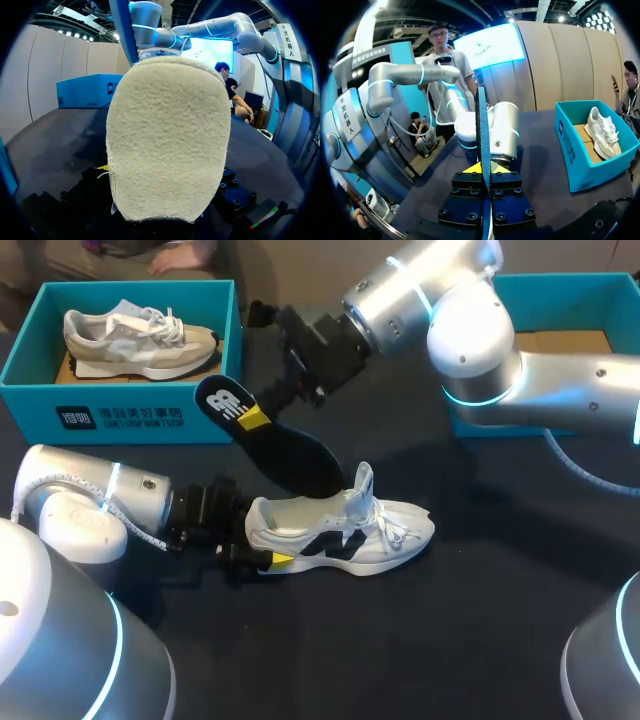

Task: Take the shoe out of the shoebox, open the shoe tongue, remove and reinsert the insole, then place the shoe into the shoebox

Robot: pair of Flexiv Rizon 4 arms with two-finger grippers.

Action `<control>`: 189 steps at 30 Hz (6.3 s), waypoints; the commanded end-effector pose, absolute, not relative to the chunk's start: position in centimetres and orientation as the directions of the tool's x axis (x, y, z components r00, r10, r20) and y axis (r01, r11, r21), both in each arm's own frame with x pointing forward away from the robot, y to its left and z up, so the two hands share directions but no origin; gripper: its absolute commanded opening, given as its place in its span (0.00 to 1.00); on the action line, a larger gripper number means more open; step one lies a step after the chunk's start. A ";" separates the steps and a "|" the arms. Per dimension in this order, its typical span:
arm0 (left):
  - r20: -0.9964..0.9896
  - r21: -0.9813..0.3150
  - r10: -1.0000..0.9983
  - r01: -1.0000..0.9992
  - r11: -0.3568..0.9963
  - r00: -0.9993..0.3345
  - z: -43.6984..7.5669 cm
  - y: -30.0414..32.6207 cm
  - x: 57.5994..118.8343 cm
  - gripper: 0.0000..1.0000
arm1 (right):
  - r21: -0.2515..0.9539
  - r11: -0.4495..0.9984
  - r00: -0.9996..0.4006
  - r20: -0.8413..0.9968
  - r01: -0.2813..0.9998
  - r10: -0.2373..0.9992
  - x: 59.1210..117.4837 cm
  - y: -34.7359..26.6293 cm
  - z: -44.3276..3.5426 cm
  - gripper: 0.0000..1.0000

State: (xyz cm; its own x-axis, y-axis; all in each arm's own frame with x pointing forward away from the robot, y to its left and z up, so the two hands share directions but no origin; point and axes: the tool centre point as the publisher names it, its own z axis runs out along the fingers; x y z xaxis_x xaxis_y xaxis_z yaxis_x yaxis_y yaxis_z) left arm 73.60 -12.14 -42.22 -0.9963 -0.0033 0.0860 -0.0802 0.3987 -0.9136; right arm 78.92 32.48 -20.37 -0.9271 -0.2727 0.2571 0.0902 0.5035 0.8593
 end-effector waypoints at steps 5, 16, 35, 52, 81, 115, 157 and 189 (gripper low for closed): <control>0.087 -0.913 -0.002 -0.080 0.400 -0.996 -42.6 -12.4 73.8 0.00 | 0.859 0.504 -0.931 0.252 0.090 -0.264 78.7 32.4 -20.4 0.00; 0.087 -0.913 -0.002 -0.080 0.400 -0.996 -42.6 -12.4 73.8 0.00 | 0.879 0.464 -0.932 0.256 0.113 -0.257 79.0 32.6 -19.2 0.00; 0.087 -0.913 -0.002 -0.080 0.400 -0.996 -42.6 -12.4 73.8 0.00 | 0.950 0.085 -0.905 0.313 0.302 -0.288 80.6 33.3 -9.5 0.00; 0.087 -0.913 -0.002 -0.080 0.400 -0.996 -42.6 -12.4 73.8 0.00 | 0.930 0.105 -0.883 0.367 0.352 -0.292 80.7 32.5 -8.5 0.00; 0.087 -0.913 -0.002 -0.080 0.400 -0.996 -42.6 -12.4 73.8 0.00 | 0.780 0.061 -0.777 0.607 0.622 0.163 80.1 26.3 -1.5 0.00; 0.087 -0.913 -0.002 -0.080 0.400 -0.996 -42.6 -12.4 73.8 0.00 | 0.681 0.127 -0.691 0.698 0.721 0.187 72.5 24.3 3.7 0.00; 0.087 -0.913 -0.002 -0.080 0.400 -0.996 -42.6 -12.4 73.8 0.00 | 0.668 0.004 -0.667 0.743 0.744 0.057 66.5 21.4 4.0 0.00; 0.087 -0.913 -0.002 -0.080 0.400 -0.996 -42.6 -12.4 73.8 0.00 | 0.686 -0.021 -0.681 0.726 0.728 0.101 61.7 22.2 4.1 0.00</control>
State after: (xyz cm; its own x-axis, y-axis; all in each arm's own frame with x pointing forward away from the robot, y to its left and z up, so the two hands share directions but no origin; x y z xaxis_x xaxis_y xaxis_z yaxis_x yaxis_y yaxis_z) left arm 73.62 -12.12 -42.26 -0.9963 -0.0035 0.0860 -0.0803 0.3989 -0.9135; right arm 61.75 21.99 4.13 -0.6818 0.0991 0.7248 0.7269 -0.0193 0.6864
